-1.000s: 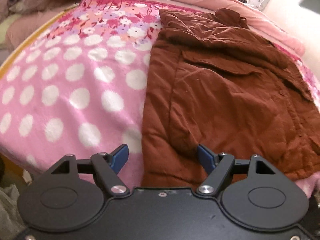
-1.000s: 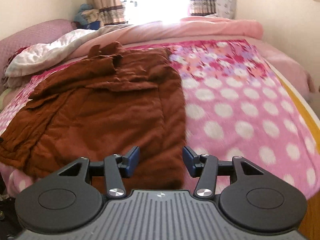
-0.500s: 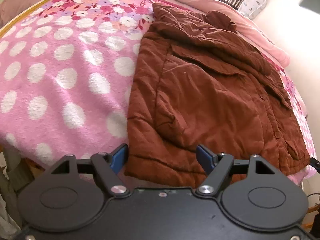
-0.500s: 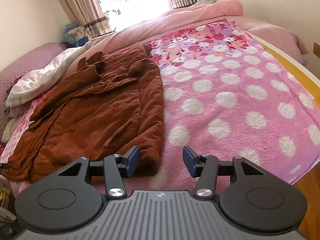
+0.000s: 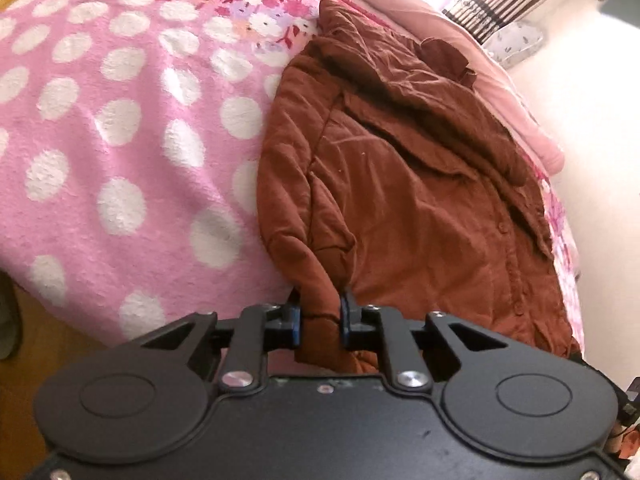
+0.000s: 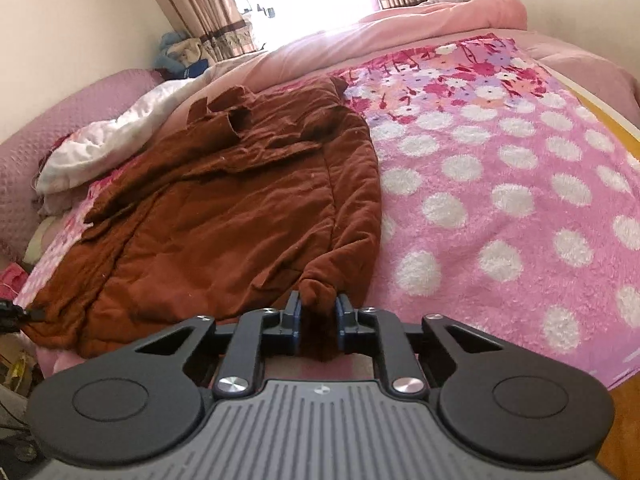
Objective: Fold large clothes
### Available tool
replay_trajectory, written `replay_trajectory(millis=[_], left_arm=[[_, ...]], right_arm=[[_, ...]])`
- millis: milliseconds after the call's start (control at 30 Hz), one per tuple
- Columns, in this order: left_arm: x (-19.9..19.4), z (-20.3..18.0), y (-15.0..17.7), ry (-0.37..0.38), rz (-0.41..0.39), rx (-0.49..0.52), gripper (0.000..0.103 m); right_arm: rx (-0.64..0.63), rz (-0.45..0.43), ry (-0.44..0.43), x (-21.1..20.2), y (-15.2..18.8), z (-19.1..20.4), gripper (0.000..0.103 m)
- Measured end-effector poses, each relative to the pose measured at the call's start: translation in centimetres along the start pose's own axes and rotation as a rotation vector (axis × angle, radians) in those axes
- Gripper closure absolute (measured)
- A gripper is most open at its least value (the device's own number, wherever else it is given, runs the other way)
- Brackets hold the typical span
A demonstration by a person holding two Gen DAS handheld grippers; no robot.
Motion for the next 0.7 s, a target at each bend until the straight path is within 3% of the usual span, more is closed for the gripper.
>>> replay_trajectory(millis=[167,300,500,700], left_arm=[[-1.0,-1.6,-1.8,-0.005,-0.023,0.028,0.09],[-1.1,-4.2,-5.0,-0.022,-0.033,0.088,0.09],[0.1,-7.4,-11.6,-0.025,-0.057,0.117,0.09],[1.8,-11.2,-20.5,-0.041,-0.115,0.155,0.089]], right_arm=[[-0.028,-0.024,-0.004,-0.7,-1.5,0.8,0.091],[-0.07,-0.025,0.003,-0.2,-3.7,1.6,0.091],[-0.151,-0.042,0.03,1.9,-9.4,3.0,0.092],[-0.188,-0.067,0.027,4.7,-16.6,4.2,0.092]])
Point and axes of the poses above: each gripper's, at about its wrist camera, not at the fingertips, and x roughly the way its jaws point, z to its left, y to its underside, the point moved 10 cm from there along x, roughly the way its jaws point
